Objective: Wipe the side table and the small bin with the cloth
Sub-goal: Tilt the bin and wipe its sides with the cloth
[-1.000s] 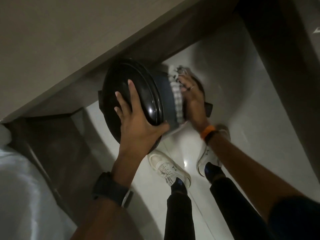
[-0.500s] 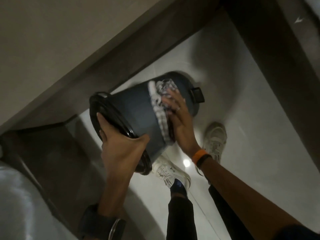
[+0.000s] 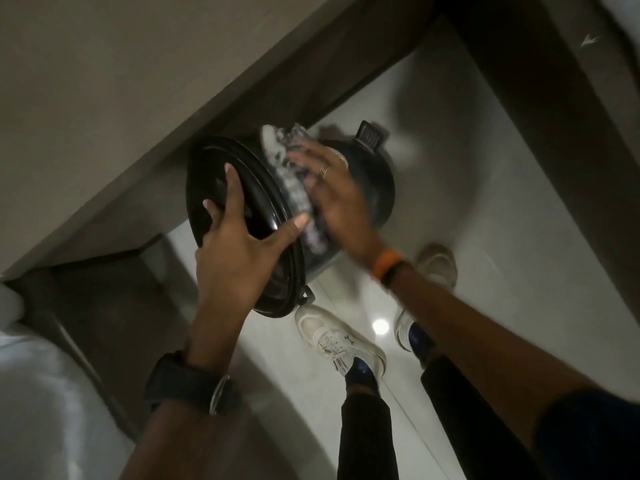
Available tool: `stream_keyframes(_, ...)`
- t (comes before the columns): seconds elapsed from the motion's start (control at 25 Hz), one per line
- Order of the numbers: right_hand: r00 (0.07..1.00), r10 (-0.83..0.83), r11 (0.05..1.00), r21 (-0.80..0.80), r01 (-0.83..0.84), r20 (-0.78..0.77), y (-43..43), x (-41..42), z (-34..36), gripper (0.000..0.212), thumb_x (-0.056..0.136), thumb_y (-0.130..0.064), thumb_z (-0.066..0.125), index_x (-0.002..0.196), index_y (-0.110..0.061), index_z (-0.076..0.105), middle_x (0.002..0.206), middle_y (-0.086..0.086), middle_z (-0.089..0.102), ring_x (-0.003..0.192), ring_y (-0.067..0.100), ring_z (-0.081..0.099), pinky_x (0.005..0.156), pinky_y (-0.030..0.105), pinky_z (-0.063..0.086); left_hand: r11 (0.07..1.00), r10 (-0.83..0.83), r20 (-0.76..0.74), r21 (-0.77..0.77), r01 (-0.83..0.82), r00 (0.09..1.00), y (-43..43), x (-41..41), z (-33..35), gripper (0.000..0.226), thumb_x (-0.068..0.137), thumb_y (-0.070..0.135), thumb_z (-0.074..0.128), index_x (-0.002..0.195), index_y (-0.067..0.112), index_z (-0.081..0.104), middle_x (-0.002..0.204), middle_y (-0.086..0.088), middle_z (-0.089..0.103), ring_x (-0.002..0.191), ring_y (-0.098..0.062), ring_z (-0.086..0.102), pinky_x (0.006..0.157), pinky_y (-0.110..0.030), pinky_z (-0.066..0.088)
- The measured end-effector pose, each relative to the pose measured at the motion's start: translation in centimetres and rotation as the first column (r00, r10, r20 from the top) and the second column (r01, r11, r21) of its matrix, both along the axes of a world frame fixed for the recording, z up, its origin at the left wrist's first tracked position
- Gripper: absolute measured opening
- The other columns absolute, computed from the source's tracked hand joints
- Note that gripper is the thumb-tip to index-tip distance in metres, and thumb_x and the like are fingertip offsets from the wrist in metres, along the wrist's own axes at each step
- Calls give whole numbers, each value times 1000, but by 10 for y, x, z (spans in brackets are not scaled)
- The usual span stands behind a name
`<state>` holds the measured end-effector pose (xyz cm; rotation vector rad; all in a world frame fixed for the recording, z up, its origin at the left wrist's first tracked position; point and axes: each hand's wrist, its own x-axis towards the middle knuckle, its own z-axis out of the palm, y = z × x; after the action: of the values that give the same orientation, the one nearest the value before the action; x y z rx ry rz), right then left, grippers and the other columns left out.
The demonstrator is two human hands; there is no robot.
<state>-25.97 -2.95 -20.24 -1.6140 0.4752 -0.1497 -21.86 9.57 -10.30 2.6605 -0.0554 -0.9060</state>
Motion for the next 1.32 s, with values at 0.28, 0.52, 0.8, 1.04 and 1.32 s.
stream_keyframes(0.28, 857, -298, 927, 88, 365, -420, -33, -68, -60, 46, 111, -5, 42, 157, -12, 40, 172, 13, 29, 160, 34, 29, 132, 59, 28, 999, 10, 55, -41, -8, 998, 10, -16, -6, 111, 76, 79, 62, 159, 48, -5, 168, -17, 27, 152, -40, 29, 118, -65, 30)
stream_keyframes(0.52, 997, -53, 998, -22, 54, 47, 41, -73, -7, 41, 108, -26, 47, 149, -27, 52, 172, -7, 30, 164, 17, 22, 135, 47, 24, 998, -39, 84, -51, 44, 996, 7, -13, -9, 107, 79, 78, 61, 160, 48, -2, 167, -17, 32, 150, -40, 35, 117, -64, 34)
stream_keyframes(0.8, 792, -414, 884, 9, 467, -450, -38, -27, -74, 39, 113, -6, 40, 150, -3, 51, 168, 16, 36, 159, 30, 33, 135, 41, 24, 991, -116, -65, 60, 120, 991, 16, -24, -11, 151, 55, 62, 91, 144, 60, -32, 171, -20, -16, 152, -52, 18, 114, -72, 30)
stream_keyframes(1.04, 988, -108, 982, 140, 123, -106, 7, -68, -23, 41, 110, -12, 46, 148, -24, 53, 169, -7, 30, 163, 25, 23, 134, 58, 24, 998, 6, -60, 62, -2, 998, -6, -21, -8, 141, 62, 51, 83, 150, 51, -28, 169, -29, -5, 149, -56, 23, 113, -69, 34)
stream_keyframes(1.32, 841, -375, 912, 8, 410, -390, -49, -51, -48, 40, 112, -5, 41, 150, -9, 50, 168, 19, 34, 160, 36, 31, 134, 26, 24, 997, 9, 79, 79, -15, 997, -31, 1, -6, 121, 63, 64, 70, 161, 40, 2, 138, -20, 59, 118, -41, 61, 100, -54, 52)
